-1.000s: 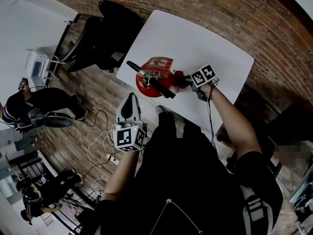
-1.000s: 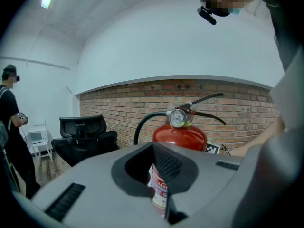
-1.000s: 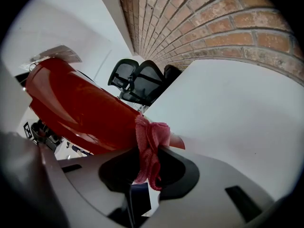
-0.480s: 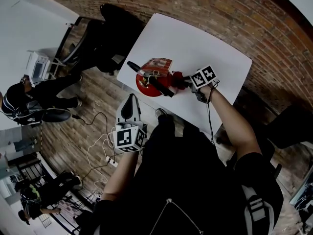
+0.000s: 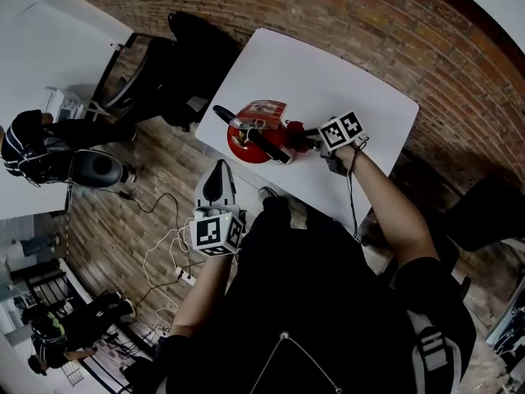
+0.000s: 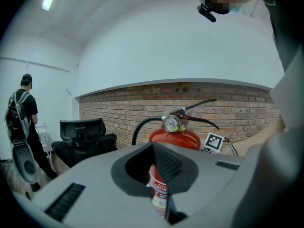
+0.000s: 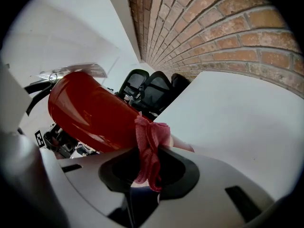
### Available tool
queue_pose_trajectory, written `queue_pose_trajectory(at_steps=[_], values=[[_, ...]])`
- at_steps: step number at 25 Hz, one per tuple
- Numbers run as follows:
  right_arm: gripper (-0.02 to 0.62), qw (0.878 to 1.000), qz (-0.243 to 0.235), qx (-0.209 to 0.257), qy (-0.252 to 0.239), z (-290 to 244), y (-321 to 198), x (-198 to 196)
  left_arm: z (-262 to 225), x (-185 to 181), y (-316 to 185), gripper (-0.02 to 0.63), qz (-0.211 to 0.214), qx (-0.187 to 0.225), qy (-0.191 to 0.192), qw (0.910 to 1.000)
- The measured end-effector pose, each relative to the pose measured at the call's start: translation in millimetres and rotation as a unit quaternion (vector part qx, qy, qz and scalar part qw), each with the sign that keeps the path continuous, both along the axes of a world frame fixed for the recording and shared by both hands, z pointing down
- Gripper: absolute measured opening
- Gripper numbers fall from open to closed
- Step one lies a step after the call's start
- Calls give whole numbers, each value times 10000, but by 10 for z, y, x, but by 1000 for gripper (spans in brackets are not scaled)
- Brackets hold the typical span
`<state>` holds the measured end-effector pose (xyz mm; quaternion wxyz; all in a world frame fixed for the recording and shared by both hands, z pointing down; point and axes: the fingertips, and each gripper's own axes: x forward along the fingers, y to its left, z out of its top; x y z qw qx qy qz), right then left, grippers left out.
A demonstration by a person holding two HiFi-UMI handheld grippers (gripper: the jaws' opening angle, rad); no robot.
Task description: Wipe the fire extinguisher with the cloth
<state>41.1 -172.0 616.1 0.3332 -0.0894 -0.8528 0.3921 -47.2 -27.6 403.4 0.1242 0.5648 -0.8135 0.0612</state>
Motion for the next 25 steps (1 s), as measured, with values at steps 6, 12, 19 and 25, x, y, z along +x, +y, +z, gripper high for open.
queue_pose_trajectory(at_steps=[6, 12, 19, 25], values=[[107, 9999, -30, -7, -155, -160, 9, 11, -5, 3, -39, 30, 16, 50, -17, 10000], [107, 9993, -91, 36, -347, -403, -3, 18, -22, 15, -90, 31, 33, 79, -16, 10000], [107, 9982, -133, 101, -569, -661, 0, 45, -21, 68, -102, 30, 25, 97, 2, 9999], [107, 9962, -131, 23, -863, -900, 23, 18, 2, 75, -108, 31, -21, 113, -3, 9999]])
